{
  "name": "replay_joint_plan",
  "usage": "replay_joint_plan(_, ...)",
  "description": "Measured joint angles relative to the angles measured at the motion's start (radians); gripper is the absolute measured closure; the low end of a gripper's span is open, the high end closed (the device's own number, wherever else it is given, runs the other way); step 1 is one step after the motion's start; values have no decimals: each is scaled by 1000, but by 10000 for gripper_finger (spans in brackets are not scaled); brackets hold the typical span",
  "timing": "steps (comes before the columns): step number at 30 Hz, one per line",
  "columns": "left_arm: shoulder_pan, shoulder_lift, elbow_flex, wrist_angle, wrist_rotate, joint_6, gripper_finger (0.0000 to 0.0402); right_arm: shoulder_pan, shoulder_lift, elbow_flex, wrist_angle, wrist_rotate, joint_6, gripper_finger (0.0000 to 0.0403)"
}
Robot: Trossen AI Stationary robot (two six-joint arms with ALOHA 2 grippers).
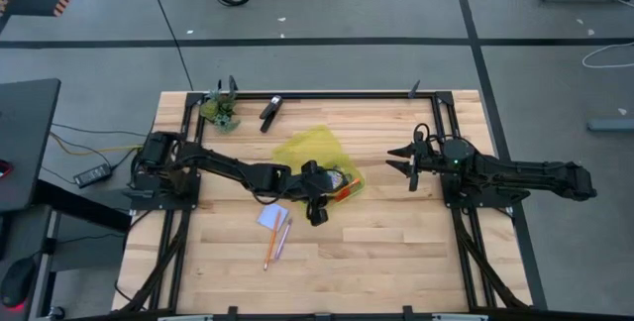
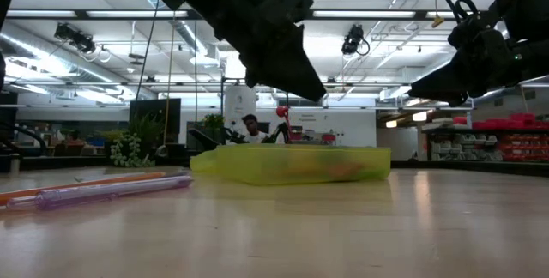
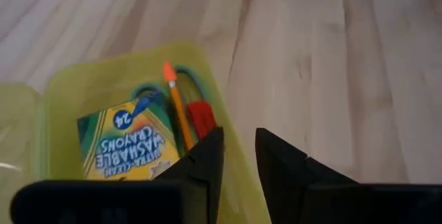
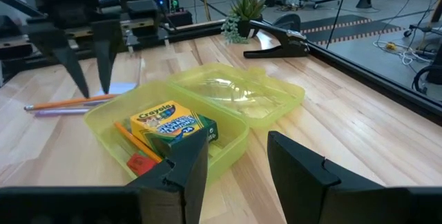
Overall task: Pack school essentials
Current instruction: Put the orange pencil into the yellow supply box
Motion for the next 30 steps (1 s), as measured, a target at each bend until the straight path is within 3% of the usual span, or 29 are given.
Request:
replay_joint_plan(12, -17, -37, 0, -137, -13, 47, 318, 0, 6, 0, -11, 0, 0, 246)
replay_joint_plan(30, -63, -57, 0, -361, -125, 79, 322, 0, 9, 0, -12, 0, 0, 246)
